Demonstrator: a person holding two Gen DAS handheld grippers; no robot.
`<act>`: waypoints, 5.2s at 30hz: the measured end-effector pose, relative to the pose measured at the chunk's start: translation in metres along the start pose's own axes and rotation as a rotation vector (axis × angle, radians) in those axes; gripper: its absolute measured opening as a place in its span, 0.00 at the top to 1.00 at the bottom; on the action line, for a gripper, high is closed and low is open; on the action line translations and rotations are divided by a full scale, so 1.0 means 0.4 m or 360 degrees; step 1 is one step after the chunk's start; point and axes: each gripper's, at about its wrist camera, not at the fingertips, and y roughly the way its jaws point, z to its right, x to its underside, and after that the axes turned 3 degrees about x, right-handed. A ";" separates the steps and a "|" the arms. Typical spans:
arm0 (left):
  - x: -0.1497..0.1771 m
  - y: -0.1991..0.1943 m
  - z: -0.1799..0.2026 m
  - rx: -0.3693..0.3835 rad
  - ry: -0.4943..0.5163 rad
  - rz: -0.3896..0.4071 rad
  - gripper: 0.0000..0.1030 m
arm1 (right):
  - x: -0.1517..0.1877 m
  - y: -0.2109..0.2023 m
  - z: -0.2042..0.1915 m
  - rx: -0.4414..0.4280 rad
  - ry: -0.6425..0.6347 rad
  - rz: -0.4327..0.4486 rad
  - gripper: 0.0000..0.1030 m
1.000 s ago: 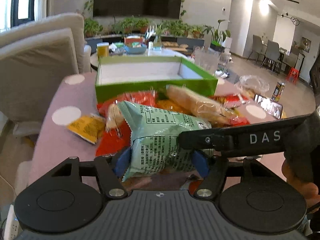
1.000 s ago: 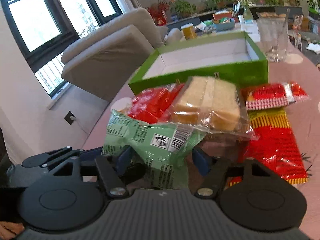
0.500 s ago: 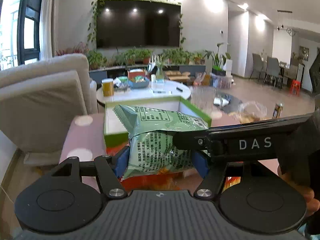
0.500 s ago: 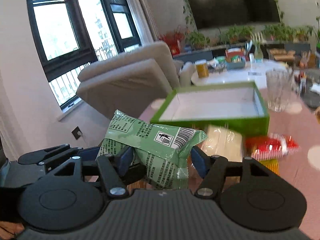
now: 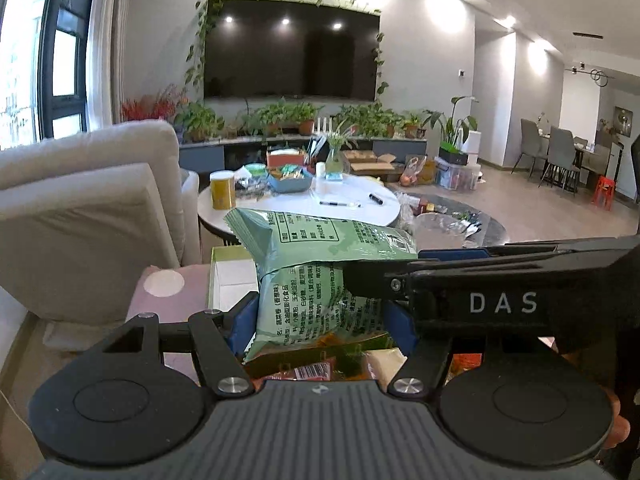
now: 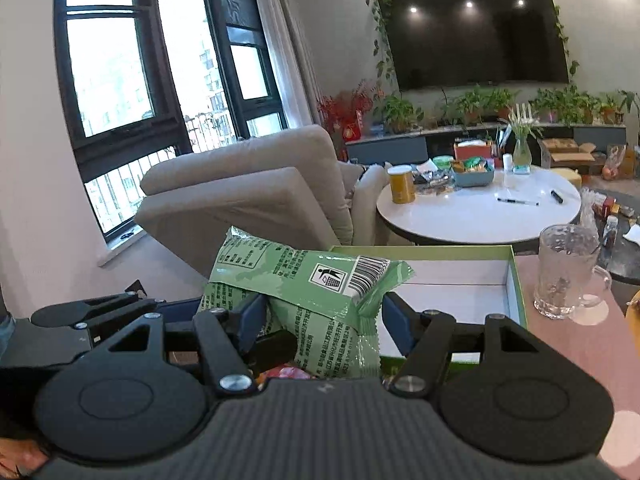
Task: Organize snacks
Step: 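Carry the green chip bag over the box and release it inside, then lower the right gripper onto the red bread bag and grasp it, then carry the red bread bag into the box and open the right gripper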
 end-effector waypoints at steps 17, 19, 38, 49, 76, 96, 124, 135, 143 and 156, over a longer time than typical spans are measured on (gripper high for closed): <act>0.020 0.240 -0.113 -0.0042 -0.0069 -0.0180 0.38 | -0.003 0.194 0.057 -0.0023 0.0035 -0.0175 0.44; 0.029 0.258 -0.121 -0.0065 -0.0072 -0.0197 0.38 | 0.004 0.215 0.056 -0.0028 0.0039 -0.0202 0.44; 0.073 0.185 -0.140 -0.0099 -0.0129 -0.0227 0.23 | 0.030 0.182 0.057 -0.0021 0.0047 -0.0278 0.44; 0.109 0.091 -0.129 -0.0165 -0.0167 -0.0235 0.21 | 0.041 0.063 0.053 -0.0034 0.0102 -0.0208 0.43; 0.225 0.115 -0.174 0.0129 -0.0372 -0.0378 0.17 | 0.132 0.188 -0.072 -0.0030 0.0078 -0.0570 0.40; 0.237 0.136 -0.174 0.0255 -0.0414 -0.0395 0.27 | 0.137 0.264 -0.061 -0.0007 0.0000 -0.0648 0.38; 0.036 -0.037 -0.039 0.0096 -0.0091 -0.0027 0.41 | -0.032 0.037 -0.080 -0.0182 -0.0072 -0.0099 0.47; -0.036 0.057 -0.059 0.0104 -0.0057 -0.0035 0.41 | -0.091 0.101 -0.032 -0.0160 -0.0078 -0.0068 0.47; -0.073 0.168 -0.103 0.0079 -0.0074 -0.0061 0.41 | -0.121 0.191 0.010 -0.0164 -0.0046 -0.0079 0.47; -0.072 0.301 -0.164 -0.0007 -0.0106 -0.0142 0.41 | -0.118 0.337 0.057 -0.0176 0.0037 -0.0173 0.47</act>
